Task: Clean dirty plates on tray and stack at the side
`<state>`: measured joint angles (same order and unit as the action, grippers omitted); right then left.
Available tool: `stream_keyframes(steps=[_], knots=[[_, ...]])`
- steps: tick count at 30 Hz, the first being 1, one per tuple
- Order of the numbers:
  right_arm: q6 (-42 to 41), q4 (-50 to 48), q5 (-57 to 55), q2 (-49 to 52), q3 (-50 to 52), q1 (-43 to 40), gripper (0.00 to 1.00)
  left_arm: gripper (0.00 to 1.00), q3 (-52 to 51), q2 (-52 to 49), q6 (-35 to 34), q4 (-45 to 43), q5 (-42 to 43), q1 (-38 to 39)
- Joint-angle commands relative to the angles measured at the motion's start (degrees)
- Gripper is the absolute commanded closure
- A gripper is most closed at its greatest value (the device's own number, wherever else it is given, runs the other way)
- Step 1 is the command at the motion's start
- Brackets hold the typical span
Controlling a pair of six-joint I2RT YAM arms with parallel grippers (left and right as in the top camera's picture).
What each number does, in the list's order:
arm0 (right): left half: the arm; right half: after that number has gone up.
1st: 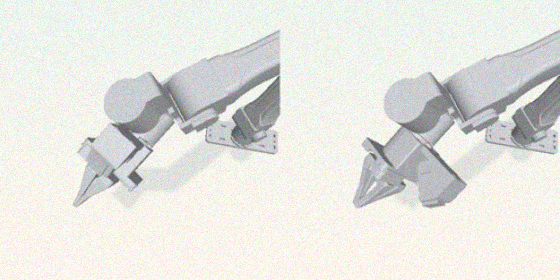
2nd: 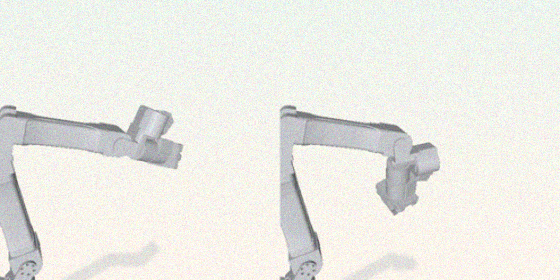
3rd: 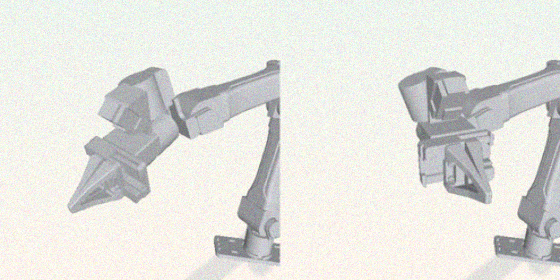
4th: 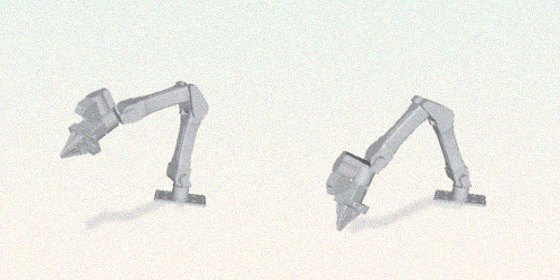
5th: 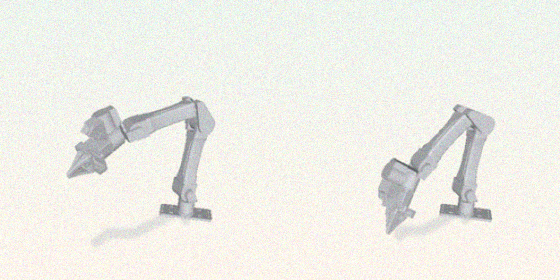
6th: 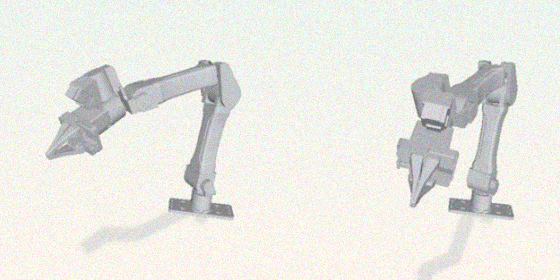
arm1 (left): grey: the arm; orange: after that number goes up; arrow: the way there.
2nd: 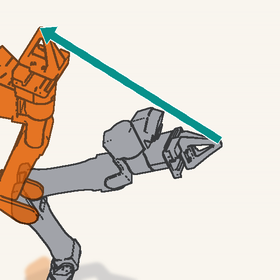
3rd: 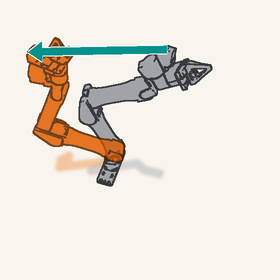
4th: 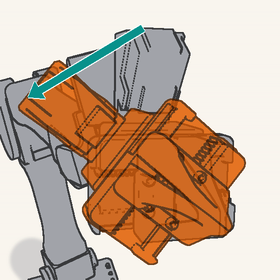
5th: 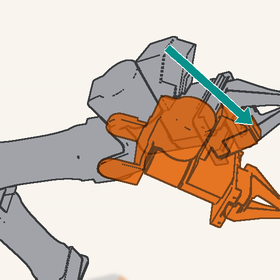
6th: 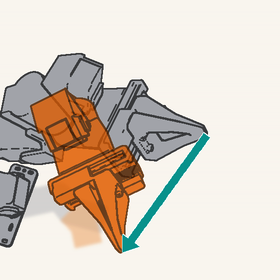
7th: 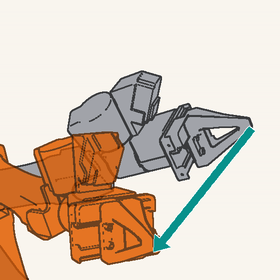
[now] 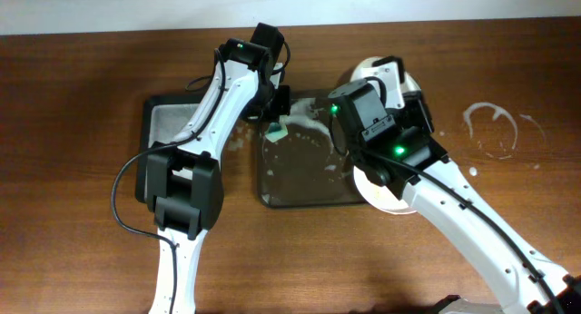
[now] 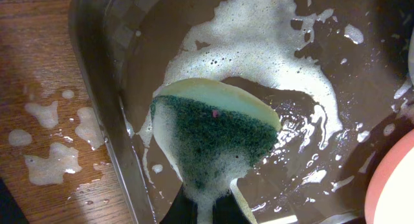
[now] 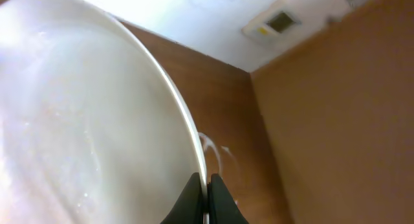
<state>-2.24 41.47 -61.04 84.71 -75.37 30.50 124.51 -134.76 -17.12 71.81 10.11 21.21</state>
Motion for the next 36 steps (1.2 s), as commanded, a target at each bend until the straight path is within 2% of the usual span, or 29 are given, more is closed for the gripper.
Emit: stream_keyframes(steps=[1,2,3,4,5,7,8,10,12,13,14,15,16,19,20,21,22,23,25,29,31,36], knots=[[3.1,-1.8,-1.4,-0.4,-0.7,-1.0,0.96,1.0,1.0,-0.2,-0.1,0.5,0.4,0.0],[11.7,-1.0,10.4,-0.4,-0.7,-1.0,0.96,1.0,1.0,-0.2,-0.1,0.5,0.4,0.0],[12.4,-0.1,14.6,-0.4,-0.7,-1.0,0.96,1.0,1.0,-0.2,-0.1,0.5,0.4,0.0],[8.7,0.3,11.9,-0.4,-0.7,-1.2,0.96,1.0,1.0,-0.2,-0.1,0.5,0.4,0.0],[0.0,1.0,3.1,-0.4,-0.7,-1.8,0.96,1.0,1.0,-0.2,-0.1,0.6,0.4,0.0],[-7.5,2.5,-3.1,-0.4,-0.7,-2.0,0.96,1.0,1.0,-0.2,-0.1,0.8,0.4,0.0],[-4.4,2.2,-0.5,-0.4,-0.7,-2.0,0.96,1.0,1.0,-0.2,-0.1,0.8,0.4,0.0],[12.4,2.7,15.1,-0.3,-0.7,-2.0,0.96,1.0,1.0,-0.2,-0.1,0.8,0.4,0.0],[2.5,2.2,6.3,-0.3,-0.7,-2.6,0.96,1.0,1.0,-0.2,-0.1,0.8,0.0,0.0],[-5.6,2.7,-0.6,-0.3,-0.7,-3.1,0.96,1.0,1.0,-0.2,-0.1,0.9,-0.5,0.0],[-5.4,2.5,0.6,-0.3,-0.7,-3.2,0.96,1.0,1.0,-0.2,-0.1,0.9,-0.5,0.0],[0.6,2.4,6.0,-0.3,-0.7,-3.2,0.96,1.0,1.0,-0.2,-0.1,0.9,-0.5,0.0],[3.1,2.7,7.0,-0.3,-0.7,-3.2,0.96,1.0,1.0,-0.2,-0.1,0.9,-0.5,0.0],[-7.7,1.9,-3.8,-0.3,-0.7,-4.3,0.96,1.0,1.0,-0.2,-0.1,0.9,-0.5,0.0],[-3.2,0.3,0.0,-0.3,-0.7,-4.4,0.96,1.0,1.0,-0.2,-0.1,0.9,-0.5,0.0],[6.8,-0.2,8.5,-0.3,-0.7,-4.4,0.96,1.0,1.0,-0.2,-0.1,0.9,-0.5,0.0],[11.0,0.2,13.7,-0.3,-0.7,-4.4,0.96,1.0,1.0,-0.2,-0.1,0.9,-0.5,0.0],[3.9,0.1,12.8,-0.3,-0.7,-5.3,0.96,1.0,1.0,-0.2,-0.1,0.9,-0.5,0.0],[-3.2,0.2,16.1,-0.3,-0.7,-8.6,0.96,1.0,1.0,-0.2,-0.1,1.0,-0.5,0.0],[-8.7,1.1,36.8,-0.5,-0.7,-20.7,0.96,1.0,1.0,-0.2,-0.1,1.1,-0.5,0.0],[-9.3,1.4,49.4,-0.5,-0.7,-29.4,0.96,1.0,1.0,-0.2,-0.1,1.1,-0.5,0.0],[-14.8,1.3,64.5,-0.5,-0.7,-47.5,0.96,1.0,1.0,-0.2,-0.1,1.1,-0.5,0.0]])
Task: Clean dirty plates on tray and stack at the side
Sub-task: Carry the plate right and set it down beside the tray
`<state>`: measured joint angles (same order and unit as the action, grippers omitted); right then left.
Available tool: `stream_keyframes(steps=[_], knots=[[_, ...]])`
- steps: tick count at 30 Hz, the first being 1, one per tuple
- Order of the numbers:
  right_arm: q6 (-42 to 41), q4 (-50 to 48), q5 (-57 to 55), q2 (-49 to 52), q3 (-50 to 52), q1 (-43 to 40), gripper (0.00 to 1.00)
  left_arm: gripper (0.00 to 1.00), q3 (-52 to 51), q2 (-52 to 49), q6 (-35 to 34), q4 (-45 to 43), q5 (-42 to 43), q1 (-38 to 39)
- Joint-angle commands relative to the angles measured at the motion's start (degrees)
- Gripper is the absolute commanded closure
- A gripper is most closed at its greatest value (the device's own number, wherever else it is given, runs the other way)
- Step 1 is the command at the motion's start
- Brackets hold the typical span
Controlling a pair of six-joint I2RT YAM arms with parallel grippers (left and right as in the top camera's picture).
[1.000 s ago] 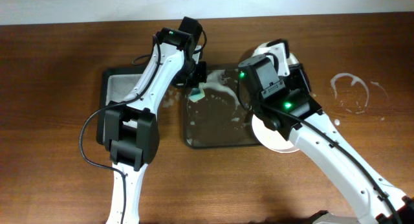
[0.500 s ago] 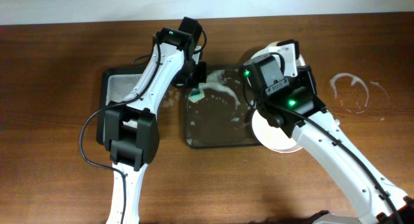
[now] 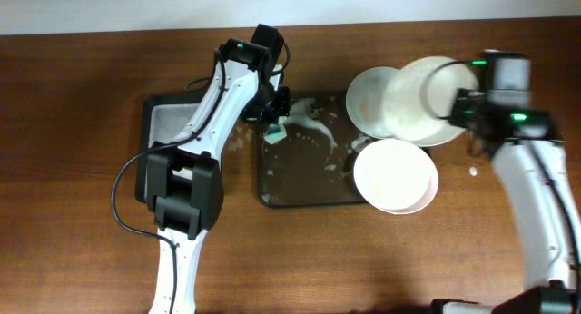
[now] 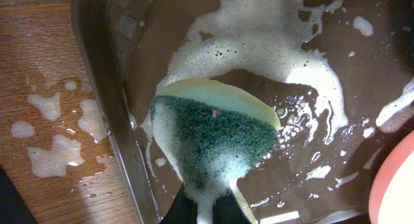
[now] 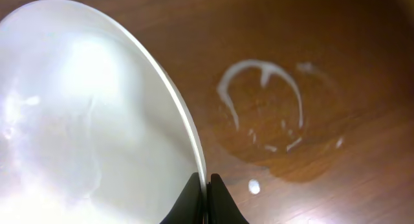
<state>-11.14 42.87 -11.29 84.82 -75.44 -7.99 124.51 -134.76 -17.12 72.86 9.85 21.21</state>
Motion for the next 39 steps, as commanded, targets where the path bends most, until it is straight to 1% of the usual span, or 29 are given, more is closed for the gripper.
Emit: stream_keyframes(steps=[1,4,6,9,11,16,20,33,34,35,38,39], knots=[[-7.1,-0.1,16.3,-0.5,-0.7,-12.2,0.96,1.0,1.0,-0.2,-0.1,0.0,-0.2,0.0],[-10.6,-0.3,17.5,0.3,-0.6,-21.7,0.96,1.0,1.0,-0.2,-0.1,0.0,-0.2,0.0],[-11.1,-1.2,17.5,1.9,-0.6,-27.0,0.96,1.0,1.0,-0.2,-0.1,0.0,-0.2,0.0],[-11.9,-2.6,17.5,6.5,-0.6,-32.3,0.96,0.99,1.0,-0.2,-0.1,-0.2,-0.2,0.0],[-11.8,-3.6,17.4,9.9,-0.6,-33.7,0.96,1.0,1.0,-0.2,-0.1,-0.2,-0.2,0.1],[-11.8,-8.6,17.0,18.5,-0.6,-35.2,0.96,1.0,1.0,-0.2,-0.1,-0.2,-0.2,0.0],[-11.8,-12.2,17.1,21.9,-0.6,-35.2,0.96,1.0,1.0,-0.2,-0.1,-0.1,-0.2,0.1],[-11.7,-12.3,17.1,23.5,-0.6,-34.0,0.94,1.0,1.0,-0.2,-0.1,-0.3,-0.2,0.0],[-11.7,-12.2,17.0,23.5,-0.6,-33.7,0.94,1.0,1.0,-0.2,-0.1,-0.3,-0.2,0.0],[-11.6,-12.2,17.0,23.5,-0.6,-33.2,0.8,1.0,1.0,-0.2,-0.1,-0.3,-0.2,0.1],[-11.6,-12.2,16.7,23.5,-0.6,-32.0,0.8,1.0,1.0,-0.2,-0.1,-0.3,-0.2,0.1],[-11.6,-12.2,16.6,23.5,-0.6,-31.7,0.78,1.0,1.0,-0.2,-0.1,-0.3,-0.2,0.1]])
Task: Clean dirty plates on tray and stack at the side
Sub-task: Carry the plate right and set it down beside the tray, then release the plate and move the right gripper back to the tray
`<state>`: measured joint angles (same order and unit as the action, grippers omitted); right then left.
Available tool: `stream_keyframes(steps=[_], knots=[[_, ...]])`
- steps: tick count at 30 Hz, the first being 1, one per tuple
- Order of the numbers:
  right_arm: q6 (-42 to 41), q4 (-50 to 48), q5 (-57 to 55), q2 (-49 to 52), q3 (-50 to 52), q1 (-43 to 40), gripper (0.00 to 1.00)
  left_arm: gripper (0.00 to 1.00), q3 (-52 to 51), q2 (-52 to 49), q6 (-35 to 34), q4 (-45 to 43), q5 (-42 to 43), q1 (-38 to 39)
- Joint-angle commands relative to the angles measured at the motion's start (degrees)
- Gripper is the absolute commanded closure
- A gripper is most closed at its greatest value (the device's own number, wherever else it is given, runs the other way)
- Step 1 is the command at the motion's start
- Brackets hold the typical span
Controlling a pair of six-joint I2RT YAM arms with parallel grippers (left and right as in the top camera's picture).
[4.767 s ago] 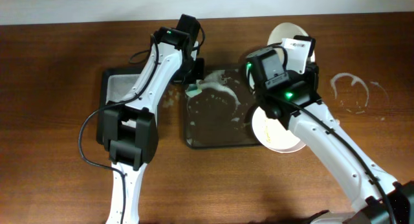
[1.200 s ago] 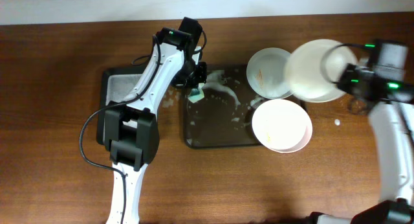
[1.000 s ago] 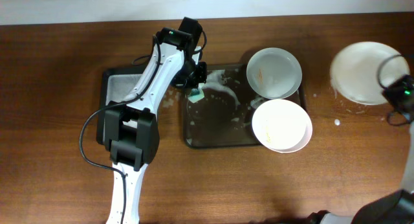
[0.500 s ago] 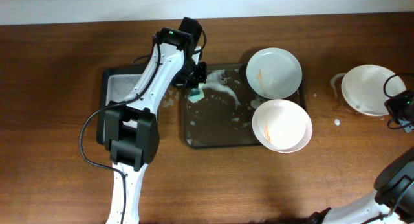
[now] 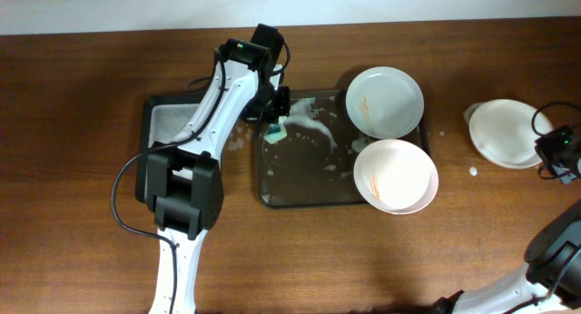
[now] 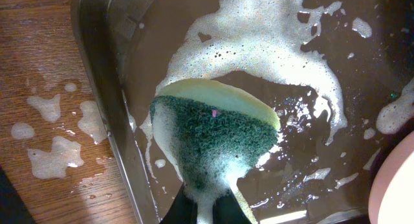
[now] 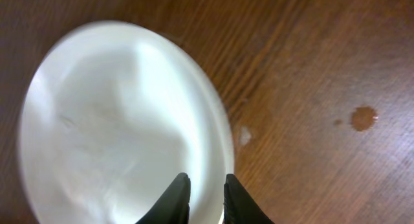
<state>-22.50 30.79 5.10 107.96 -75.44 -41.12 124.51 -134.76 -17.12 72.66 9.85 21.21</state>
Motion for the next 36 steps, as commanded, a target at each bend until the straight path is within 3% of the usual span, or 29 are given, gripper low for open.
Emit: stream_keyframes(steps=[1,2,4,8,12,16,20,27,32,36], knots=[[-0.3,-0.1,0.2,0.3,-0.6,1.6,0.74,1.0,1.0,-0.2,-0.1,-0.1,-0.2,0.1],[-0.3,-0.1,0.3,0.3,-0.6,1.7,0.66,1.0,1.0,-0.2,-0.1,-0.1,-0.2,0.1],[-0.3,-0.2,0.5,0.3,-0.7,1.7,0.6,1.0,1.0,-0.2,-0.1,-0.1,-0.2,0.1],[7.0,0.6,17.1,-1.6,-2.5,2.2,0.49,1.0,1.0,-0.2,-0.1,-0.2,-0.2,0.1],[10.4,7.6,18.9,-5.0,-7.6,6.5,0.48,1.0,1.0,-0.2,-0.1,-0.4,-0.2,0.1],[14.8,13.9,18.2,-6.3,-11.9,16.0,0.41,1.0,1.0,-0.2,-0.1,-0.4,-0.2,0.1],[17.0,20.2,18.2,-6.1,-11.8,24.1,0.41,1.0,1.0,-0.2,-0.1,-0.6,-0.2,0.1],[18.0,35.1,7.8,-6.0,-11.7,31.5,0.4,1.0,1.0,-0.2,-0.1,-0.7,-0.8,0.1],[17.2,35.3,7.7,-6.0,-9.8,36.3,0.41,1.0,1.0,-0.2,-0.1,-1.6,-2.2,0.1],[11.8,31.7,7.6,-5.9,-4.7,42.8,0.44,1.0,3.8,1.2,0.5,0.6,-3.5,-0.9]])
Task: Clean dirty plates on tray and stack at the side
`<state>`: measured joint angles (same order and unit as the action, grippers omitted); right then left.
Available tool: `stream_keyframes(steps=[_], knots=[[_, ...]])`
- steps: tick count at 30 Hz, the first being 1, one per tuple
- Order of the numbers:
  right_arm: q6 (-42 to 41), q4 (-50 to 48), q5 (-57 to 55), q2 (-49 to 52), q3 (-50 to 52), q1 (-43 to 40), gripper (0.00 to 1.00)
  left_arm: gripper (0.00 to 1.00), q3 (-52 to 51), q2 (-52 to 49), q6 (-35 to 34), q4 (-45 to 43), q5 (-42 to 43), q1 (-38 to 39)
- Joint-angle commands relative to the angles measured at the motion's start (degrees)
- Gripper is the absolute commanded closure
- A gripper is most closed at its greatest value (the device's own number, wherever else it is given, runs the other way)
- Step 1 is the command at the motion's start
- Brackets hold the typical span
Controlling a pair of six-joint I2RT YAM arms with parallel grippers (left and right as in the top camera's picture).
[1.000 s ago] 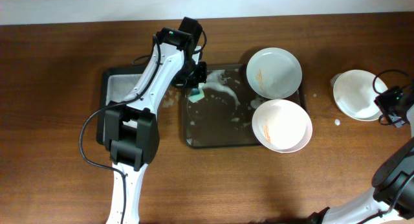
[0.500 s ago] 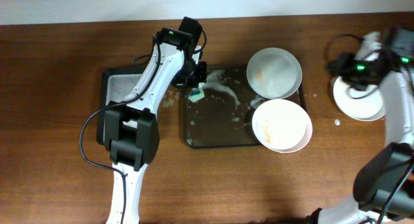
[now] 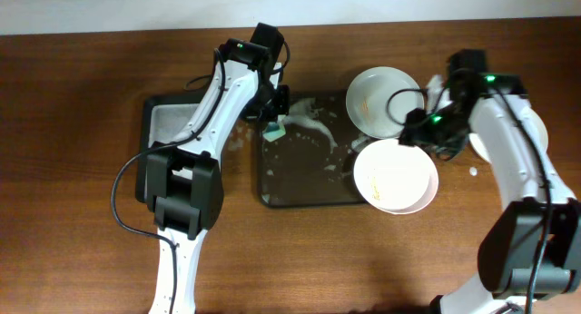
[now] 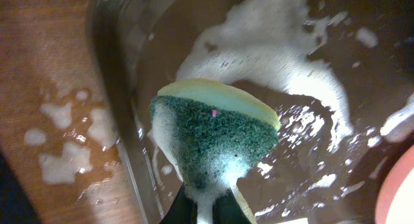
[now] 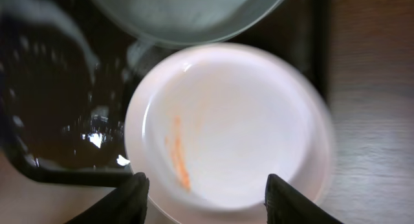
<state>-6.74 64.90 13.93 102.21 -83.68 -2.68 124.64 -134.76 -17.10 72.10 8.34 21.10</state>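
Observation:
A dark tray [image 3: 300,182] holds soapy foam [image 4: 272,49] and two white plates streaked with orange, one at the back [image 3: 377,101] and one nearer [image 3: 395,176]. My left gripper [image 4: 200,211] is shut on a soapy green and yellow sponge [image 4: 213,140], held at the tray's left side [image 3: 275,128]. My right gripper [image 5: 210,201] is open and empty, just above the nearer plate [image 5: 226,127]; the back plate's rim [image 5: 187,17] shows beyond. A clean white plate [image 3: 538,128] lies on the table at the right, mostly hidden by my right arm.
Foam blobs [image 4: 65,159] lie on the wood left of the tray rim [image 4: 116,88]. A grey textured section [image 3: 172,123] adjoins the tray on its left. A small white drop [image 3: 473,171] sits on the table right of the nearer plate.
My right gripper was open at the clean plate on the far right of the table; now it is open above the nearer dirty plate on the tray. The left gripper and sponge have barely shifted.
My right gripper first held a white plate by its rim over the tray's right side, then held it further right past the tray. Then the plate lay on the table at the right, released. Now the gripper is over the tray's plates. The left gripper kept the sponge throughout.

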Motion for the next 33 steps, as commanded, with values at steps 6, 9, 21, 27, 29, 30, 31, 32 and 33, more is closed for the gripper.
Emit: stream_keyframes(steps=[6,9,21,27,29,30,31,32,33], knots=[[-14.3,-5.9,-7.8,0.2,6.6,11.8,0.45,1.0,10.6,4.2,0.5,5.1,-5.1,-0.8],[-16.8,-7.8,-7.8,0.8,6.7,14.1,0.46,1.0,10.7,5.1,0.5,6.4,-4.9,-0.8],[-19.9,-9.8,-8.4,7.9,6.6,20.0,0.56,1.0,10.8,5.4,0.5,6.6,-7.1,-6.8],[-20.0,-11.3,-9.9,8.4,6.6,24.8,0.63,1.0,10.8,5.4,0.5,6.6,-7.1,-7.6],[-21.2,-11.3,-10.0,9.4,6.6,25.9,0.63,1.0,10.8,5.4,0.5,6.6,-7.1,-7.7],[-21.9,-11.1,-10.0,10.4,6.6,26.0,0.63,1.0,10.8,5.4,0.5,6.6,-7.1,-7.7],[-21.9,-11.1,-9.9,10.8,6.6,25.9,0.63,1.0,10.8,5.4,0.5,6.6,-7.1,-7.7],[-22.1,-11.1,-9.9,10.8,6.6,25.9,0.63,1.0,10.8,5.4,0.5,6.6,-7.1,-7.7],[-22.3,-11.2,-9.9,11.0,6.6,25.7,0.63,1.0,10.8,5.4,0.5,6.6,-7.1,-7.7]])
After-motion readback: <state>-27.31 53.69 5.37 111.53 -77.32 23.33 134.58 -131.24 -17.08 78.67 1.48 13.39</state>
